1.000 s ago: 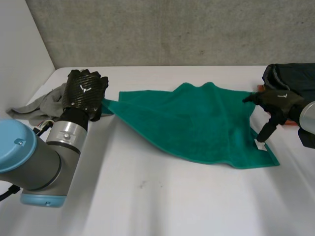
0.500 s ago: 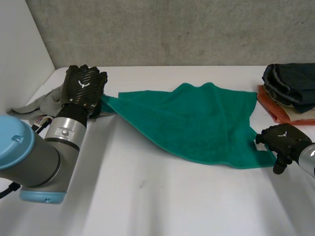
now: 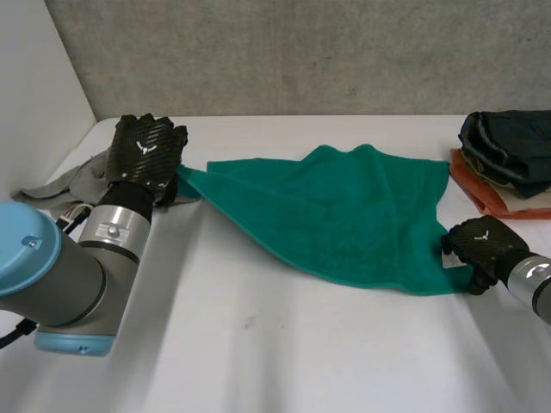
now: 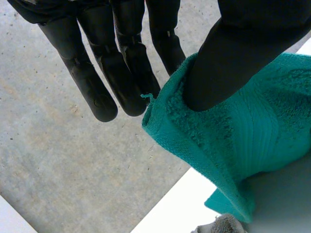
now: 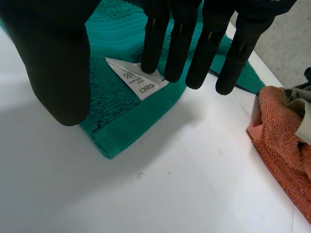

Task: Fold the laundry.

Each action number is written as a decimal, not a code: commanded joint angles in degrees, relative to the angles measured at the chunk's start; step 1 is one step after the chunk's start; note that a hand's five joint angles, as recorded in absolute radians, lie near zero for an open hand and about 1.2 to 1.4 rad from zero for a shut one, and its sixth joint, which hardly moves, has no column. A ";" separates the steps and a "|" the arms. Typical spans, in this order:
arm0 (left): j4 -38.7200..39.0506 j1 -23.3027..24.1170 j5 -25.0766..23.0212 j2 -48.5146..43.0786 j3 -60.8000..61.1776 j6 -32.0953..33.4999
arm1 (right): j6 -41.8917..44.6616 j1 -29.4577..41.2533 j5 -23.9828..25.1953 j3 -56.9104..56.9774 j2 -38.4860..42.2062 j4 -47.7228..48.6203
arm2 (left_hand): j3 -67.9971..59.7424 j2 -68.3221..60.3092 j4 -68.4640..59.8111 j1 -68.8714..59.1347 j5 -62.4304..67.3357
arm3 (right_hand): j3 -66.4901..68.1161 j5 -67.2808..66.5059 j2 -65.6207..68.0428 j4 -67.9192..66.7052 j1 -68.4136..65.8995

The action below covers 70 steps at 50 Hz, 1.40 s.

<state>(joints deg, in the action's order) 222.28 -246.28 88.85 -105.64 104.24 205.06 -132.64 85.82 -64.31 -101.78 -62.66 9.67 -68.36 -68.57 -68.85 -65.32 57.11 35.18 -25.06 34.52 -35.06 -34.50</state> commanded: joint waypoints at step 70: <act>-42.36 -6.32 -2.28 7.66 -8.25 5.51 | 8.71 6.73 -19.61 28.47 -10.66 -43.42 | -11.64 -11.43 -11.15 -14.68 12.89 | 44.82 -44.94 45.48 -44.94 -45.50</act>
<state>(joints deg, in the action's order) 182.65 -252.69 87.23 -84.84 98.16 206.59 -124.94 87.31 -77.44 -74.90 -85.89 -34.74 -68.36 -68.57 -68.85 -65.32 57.11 67.98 -56.86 66.30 -68.51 -62.85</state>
